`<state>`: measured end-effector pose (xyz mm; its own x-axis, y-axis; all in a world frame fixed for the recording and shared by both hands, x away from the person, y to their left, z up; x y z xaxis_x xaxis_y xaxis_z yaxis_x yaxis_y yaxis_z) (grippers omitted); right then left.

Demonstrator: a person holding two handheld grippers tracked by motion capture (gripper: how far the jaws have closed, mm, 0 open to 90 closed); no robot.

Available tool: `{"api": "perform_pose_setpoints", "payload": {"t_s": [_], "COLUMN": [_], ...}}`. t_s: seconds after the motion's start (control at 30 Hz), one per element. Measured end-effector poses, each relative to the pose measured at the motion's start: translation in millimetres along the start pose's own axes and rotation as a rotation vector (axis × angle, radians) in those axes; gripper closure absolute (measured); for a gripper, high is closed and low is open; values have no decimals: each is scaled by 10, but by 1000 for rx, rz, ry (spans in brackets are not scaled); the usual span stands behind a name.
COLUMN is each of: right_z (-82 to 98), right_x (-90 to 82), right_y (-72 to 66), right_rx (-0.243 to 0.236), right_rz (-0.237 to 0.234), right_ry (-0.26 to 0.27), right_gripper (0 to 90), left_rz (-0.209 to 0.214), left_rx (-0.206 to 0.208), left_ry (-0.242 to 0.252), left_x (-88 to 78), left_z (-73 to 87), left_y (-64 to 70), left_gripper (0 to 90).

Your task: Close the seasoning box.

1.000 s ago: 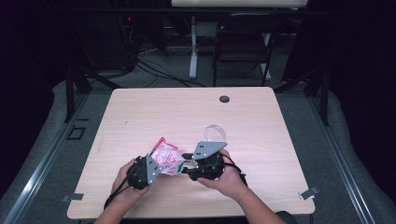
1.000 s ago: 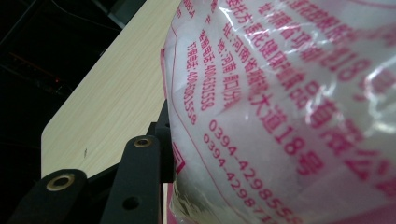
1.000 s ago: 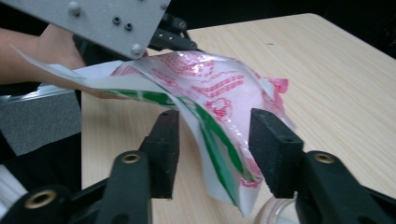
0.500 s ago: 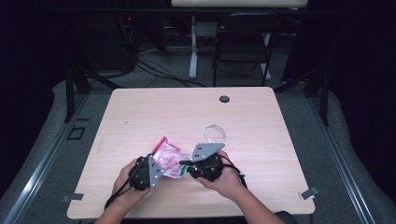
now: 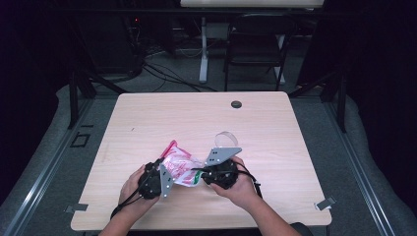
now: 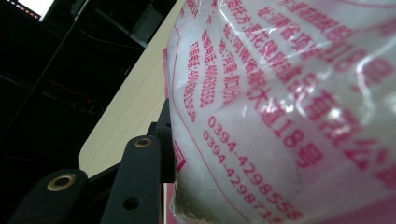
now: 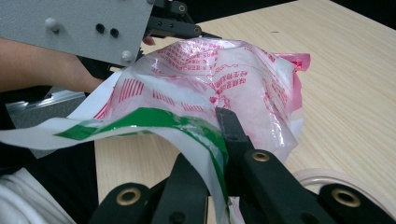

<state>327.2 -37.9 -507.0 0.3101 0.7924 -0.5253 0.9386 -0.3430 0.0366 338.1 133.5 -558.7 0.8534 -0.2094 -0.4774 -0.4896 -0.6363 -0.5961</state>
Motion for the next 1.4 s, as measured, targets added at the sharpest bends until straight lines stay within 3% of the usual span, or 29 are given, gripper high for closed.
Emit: {"api": "perform_pose_setpoints", "payload": {"t_s": [0.2,0.57,0.77,1.0,1.13,1.2,1.4], "right_z": [0,-4,33,108,114,122,122], "right_x": [-32,-142,-165,-137,-137,-134,-125], "right_y": [61,229,283,322,330,329,301], "right_rx": [32,69,90,105,110,108,100], "right_rz": [15,55,66,72,70,70,64], "right_ry": [19,38,41,11,16,12,7], "right_gripper": [900,900,900,900,900,900,900], "left_rz": [-10,-14,-36,-45,-58,-62,-66], "left_rx": [31,33,73,129,160,195,223], "left_ry": [7,24,44,30,28,15,13], "left_x": [50,185,253,306,296,279,244], "left_z": [-80,-277,-320,-328,-351,-352,-353], "left_y": [-44,-77,-68,-81,-105,-122,-146], "left_gripper": [635,636,636,636,636,636,636]}}
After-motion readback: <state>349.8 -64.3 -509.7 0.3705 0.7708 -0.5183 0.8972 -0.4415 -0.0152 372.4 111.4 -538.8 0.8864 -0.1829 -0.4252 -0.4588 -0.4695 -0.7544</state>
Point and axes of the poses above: each handheld gripper's, and its own axes: x roughly forward along the jaws, z roughly out of its underside, y roughly to its right, the point moved 6 cm from there along x, roughly forward along the jaws, and after that the axes turned 6 degrees about -x, right-handed, at the moved point
